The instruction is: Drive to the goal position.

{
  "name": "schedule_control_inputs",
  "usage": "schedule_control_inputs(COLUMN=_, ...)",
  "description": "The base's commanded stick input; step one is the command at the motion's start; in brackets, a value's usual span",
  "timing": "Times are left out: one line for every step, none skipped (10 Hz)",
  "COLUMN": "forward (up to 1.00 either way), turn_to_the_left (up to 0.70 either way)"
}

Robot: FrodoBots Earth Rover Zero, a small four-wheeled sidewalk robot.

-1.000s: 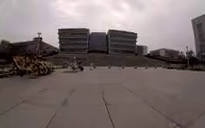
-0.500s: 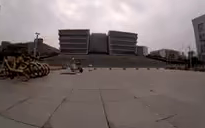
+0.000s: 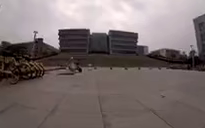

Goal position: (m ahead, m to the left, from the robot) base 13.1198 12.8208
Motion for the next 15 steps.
schedule_control_inputs(forward=1.00, turn_to_the_left=0.00)
schedule_control_inputs(forward=1.00, turn_to_the_left=0.00)
schedule_control_inputs(forward=1.00, turn_to_the_left=0.00)
schedule_control_inputs(forward=1.00, turn_to_the_left=0.00)
schedule_control_inputs(forward=1.00, turn_to_the_left=0.00)
schedule_control_inputs(forward=1.00, turn_to_the_left=0.00)
schedule_control_inputs(forward=1.00, turn_to_the_left=0.00)
schedule_control_inputs(forward=1.00, turn_to_the_left=0.00)
schedule_control_inputs(forward=1.00, turn_to_the_left=0.00)
schedule_control_inputs(forward=1.00, turn_to_the_left=0.00)
schedule_control_inputs(forward=1.00, turn_to_the_left=0.00)
schedule_control_inputs(forward=1.00, turn_to_the_left=0.00)
schedule_control_inputs(forward=1.00, turn_to_the_left=0.00)
schedule_control_inputs(forward=1.00, turn_to_the_left=0.00)
schedule_control_inputs(forward=1.00, turn_to_the_left=0.00)
